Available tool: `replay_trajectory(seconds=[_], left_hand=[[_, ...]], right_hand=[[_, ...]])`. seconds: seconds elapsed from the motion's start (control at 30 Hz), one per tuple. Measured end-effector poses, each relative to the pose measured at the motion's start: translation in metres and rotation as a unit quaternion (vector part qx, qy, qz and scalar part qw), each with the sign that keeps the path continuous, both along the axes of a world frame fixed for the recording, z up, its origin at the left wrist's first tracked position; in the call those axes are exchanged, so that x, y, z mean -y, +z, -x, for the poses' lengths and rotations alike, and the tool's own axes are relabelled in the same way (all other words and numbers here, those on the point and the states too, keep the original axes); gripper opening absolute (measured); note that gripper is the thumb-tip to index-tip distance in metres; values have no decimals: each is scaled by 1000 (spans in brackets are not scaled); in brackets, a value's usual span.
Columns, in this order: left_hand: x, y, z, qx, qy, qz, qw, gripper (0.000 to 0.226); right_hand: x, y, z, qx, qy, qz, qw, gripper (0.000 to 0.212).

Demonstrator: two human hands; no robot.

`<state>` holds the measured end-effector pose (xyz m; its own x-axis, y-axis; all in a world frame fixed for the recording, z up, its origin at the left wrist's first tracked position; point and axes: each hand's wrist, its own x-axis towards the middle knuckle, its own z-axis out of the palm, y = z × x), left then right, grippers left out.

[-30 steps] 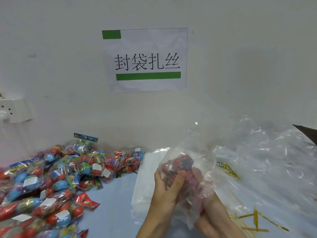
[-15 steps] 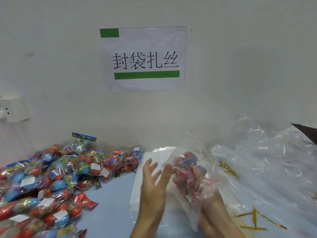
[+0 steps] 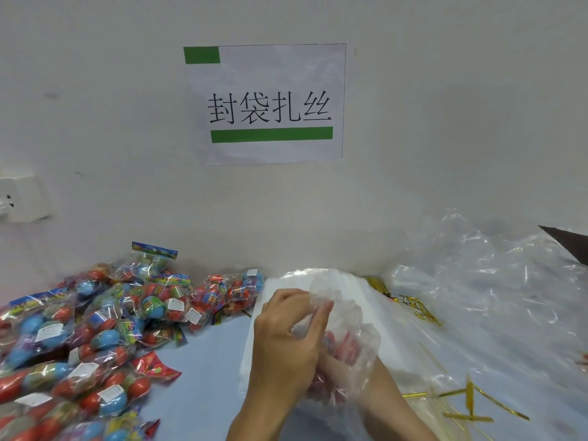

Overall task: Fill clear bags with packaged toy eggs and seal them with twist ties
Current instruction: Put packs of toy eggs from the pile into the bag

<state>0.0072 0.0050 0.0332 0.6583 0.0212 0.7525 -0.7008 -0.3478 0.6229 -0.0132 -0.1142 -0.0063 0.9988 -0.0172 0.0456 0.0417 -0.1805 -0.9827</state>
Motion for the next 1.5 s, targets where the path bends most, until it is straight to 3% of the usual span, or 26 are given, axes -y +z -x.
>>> replay_trajectory(seconds=[0.07,0.13,0.2,0.37,0.5,0.67,0.8,0.9,1.0,1.07,1.23,1.37,1.5], left_hand=[[-1,0,0,-25,-1,57,998,13],[-4,0,-1,-83,-3,122,989,9],[-8,-2,-3,-125,-1,178,976,13],[-17,-7,-10,-170,34,313,934,23],[-20,-13,-16,-183,55,367,910,26],[-22,-17,-21,-193,80,450,868,31],[-27,-20,-25,-219,82,531,815,18],[-29,-23,-27,-232,99,544,800,26],[-30,-24,-27,-243,116,560,783,26],[-31,-26,-27,-259,110,582,763,19],[-30,-31,-28,-285,96,614,730,25],[-31,-37,-33,-296,99,597,739,30],[-31,-38,-32,-297,107,581,750,31]], right_hand=[[3,0,1,17,-14,42,999,22],[4,0,0,16,-25,68,997,42],[4,2,0,-17,-45,87,995,40],[10,19,6,-27,-13,55,998,58],[5,26,15,49,-25,148,987,65],[3,29,23,150,-40,176,972,80],[3,24,19,215,-51,159,962,43],[0,16,16,236,-76,170,954,15],[-1,17,17,285,-129,185,931,32],[-1,16,17,275,-133,170,937,37],[-1,-4,5,108,-92,214,966,32],[-6,-3,5,59,-90,157,982,29],[-4,7,12,89,-103,213,967,37]])
